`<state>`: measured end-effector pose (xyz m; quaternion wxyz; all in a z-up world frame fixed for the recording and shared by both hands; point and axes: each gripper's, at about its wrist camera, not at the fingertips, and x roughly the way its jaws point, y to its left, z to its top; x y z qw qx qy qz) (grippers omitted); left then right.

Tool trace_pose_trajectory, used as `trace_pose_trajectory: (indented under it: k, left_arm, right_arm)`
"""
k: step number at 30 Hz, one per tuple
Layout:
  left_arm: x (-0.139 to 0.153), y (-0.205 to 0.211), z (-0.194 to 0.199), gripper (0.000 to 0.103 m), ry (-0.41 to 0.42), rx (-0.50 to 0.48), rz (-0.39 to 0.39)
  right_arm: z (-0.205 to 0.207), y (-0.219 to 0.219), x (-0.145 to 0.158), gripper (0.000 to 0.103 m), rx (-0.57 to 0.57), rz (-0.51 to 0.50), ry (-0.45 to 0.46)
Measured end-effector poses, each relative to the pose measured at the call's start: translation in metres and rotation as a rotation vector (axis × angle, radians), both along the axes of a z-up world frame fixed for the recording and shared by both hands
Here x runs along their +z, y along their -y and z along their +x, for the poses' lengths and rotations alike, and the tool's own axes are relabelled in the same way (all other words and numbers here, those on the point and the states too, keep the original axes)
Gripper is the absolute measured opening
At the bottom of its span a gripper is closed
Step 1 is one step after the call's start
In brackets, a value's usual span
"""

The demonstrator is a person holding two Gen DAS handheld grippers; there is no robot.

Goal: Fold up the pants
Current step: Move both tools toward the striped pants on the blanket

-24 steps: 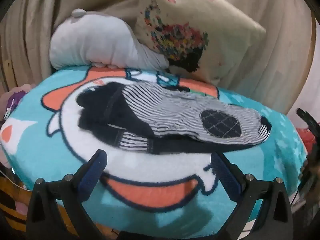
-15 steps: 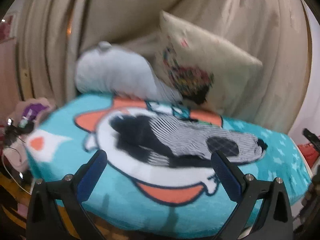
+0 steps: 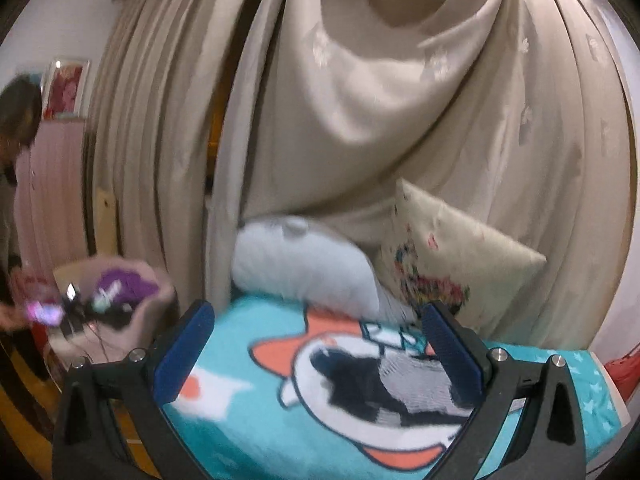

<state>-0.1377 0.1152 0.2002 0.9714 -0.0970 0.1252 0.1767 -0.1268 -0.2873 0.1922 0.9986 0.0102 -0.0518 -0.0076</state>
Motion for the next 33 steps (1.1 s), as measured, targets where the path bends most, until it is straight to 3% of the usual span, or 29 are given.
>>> trace_pose_trajectory:
  k: [5,7,9,12,15,21,23,25,29,33]
  left_arm:
    - [0.064,0.002,0.026,0.103,-0.029,0.002,0.145]
    - [0.075,0.004,0.038,0.103,-0.036,-0.013,0.179]
    - [0.074,0.004,0.06,0.103,-0.079,-0.086,0.177]
    - [0.042,0.009,0.103,0.103,-0.176,-0.208,0.101]
    - [-0.012,0.02,0.156,0.103,-0.312,-0.291,0.059]
    - [-0.11,0.025,0.248,0.103,-0.495,-0.336,-0.075]
    - [-0.132,0.028,0.261,0.103,-0.542,-0.327,-0.123]
    - [-0.143,0.032,0.257,0.103,-0.531,-0.386,-0.178]
    - [-0.165,0.032,0.232,0.103,-0.529,-0.45,-0.274]
    - [-0.186,0.022,0.206,0.103,-0.513,-0.474,-0.382]
  right_arm:
    - [0.023,0.015,0.064,0.101,0.066,0.081,0.027]
    - [0.048,0.015,0.073,0.101,0.097,0.081,-0.033]
    - [0.075,0.012,0.066,0.102,0.147,0.07,-0.124]
    - [0.137,-0.001,0.023,0.102,0.257,0.049,-0.322]
    - [0.2,-0.019,-0.032,0.102,0.351,0.054,-0.496]
    - [0.292,-0.047,-0.143,0.096,0.429,0.095,-0.786]
    - [0.301,-0.054,-0.164,0.09,0.438,0.096,-0.855]
    - [0.298,-0.058,-0.182,0.089,0.493,0.124,-0.902]
    - [0.264,-0.071,-0.208,0.081,0.714,0.255,-0.952]
    - [0.242,-0.099,-0.232,0.081,1.022,0.473,-1.038]
